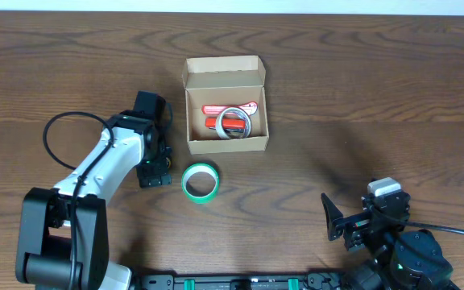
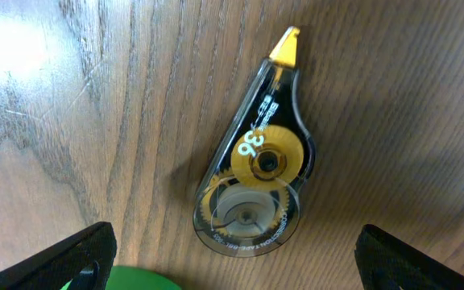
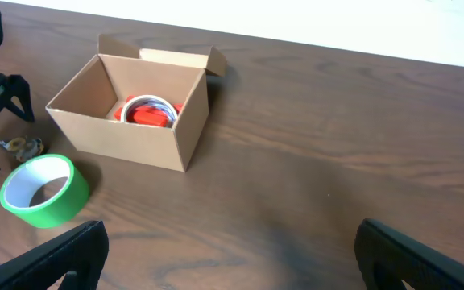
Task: Pack container
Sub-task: 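Close the left gripper on the correction tape dispenser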
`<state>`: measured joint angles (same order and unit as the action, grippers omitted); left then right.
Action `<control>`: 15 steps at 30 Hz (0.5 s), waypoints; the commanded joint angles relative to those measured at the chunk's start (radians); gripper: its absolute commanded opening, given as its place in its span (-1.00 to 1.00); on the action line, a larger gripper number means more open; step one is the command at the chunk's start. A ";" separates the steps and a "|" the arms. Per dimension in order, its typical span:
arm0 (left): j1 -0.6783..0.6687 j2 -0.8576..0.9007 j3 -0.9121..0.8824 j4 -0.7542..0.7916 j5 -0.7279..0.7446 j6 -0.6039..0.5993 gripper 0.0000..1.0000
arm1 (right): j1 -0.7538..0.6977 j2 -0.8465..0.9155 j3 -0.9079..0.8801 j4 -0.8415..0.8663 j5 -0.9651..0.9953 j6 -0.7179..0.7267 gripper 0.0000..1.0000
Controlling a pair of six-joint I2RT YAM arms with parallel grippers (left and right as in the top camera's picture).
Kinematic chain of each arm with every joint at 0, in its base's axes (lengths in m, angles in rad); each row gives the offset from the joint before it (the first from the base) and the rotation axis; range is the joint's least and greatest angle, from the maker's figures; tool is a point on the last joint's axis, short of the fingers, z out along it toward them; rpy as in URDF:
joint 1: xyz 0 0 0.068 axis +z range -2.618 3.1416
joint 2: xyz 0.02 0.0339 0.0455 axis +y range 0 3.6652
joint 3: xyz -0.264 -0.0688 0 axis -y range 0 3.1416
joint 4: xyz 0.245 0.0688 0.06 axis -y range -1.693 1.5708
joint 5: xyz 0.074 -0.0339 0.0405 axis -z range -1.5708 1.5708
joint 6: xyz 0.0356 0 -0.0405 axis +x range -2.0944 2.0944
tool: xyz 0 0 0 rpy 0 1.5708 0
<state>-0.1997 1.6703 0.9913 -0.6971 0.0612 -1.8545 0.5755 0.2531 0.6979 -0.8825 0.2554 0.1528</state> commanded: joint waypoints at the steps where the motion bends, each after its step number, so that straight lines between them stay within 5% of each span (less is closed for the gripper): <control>1: 0.004 0.010 -0.006 -0.001 0.006 0.031 0.91 | 0.006 -0.006 -0.001 -0.002 0.006 0.011 0.98; 15: 0.004 0.068 -0.006 0.026 0.002 0.047 0.91 | 0.006 -0.006 -0.001 -0.002 0.006 0.011 0.98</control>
<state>-0.1997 1.7138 0.9913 -0.6788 0.0650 -1.8278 0.5755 0.2531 0.6979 -0.8825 0.2554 0.1528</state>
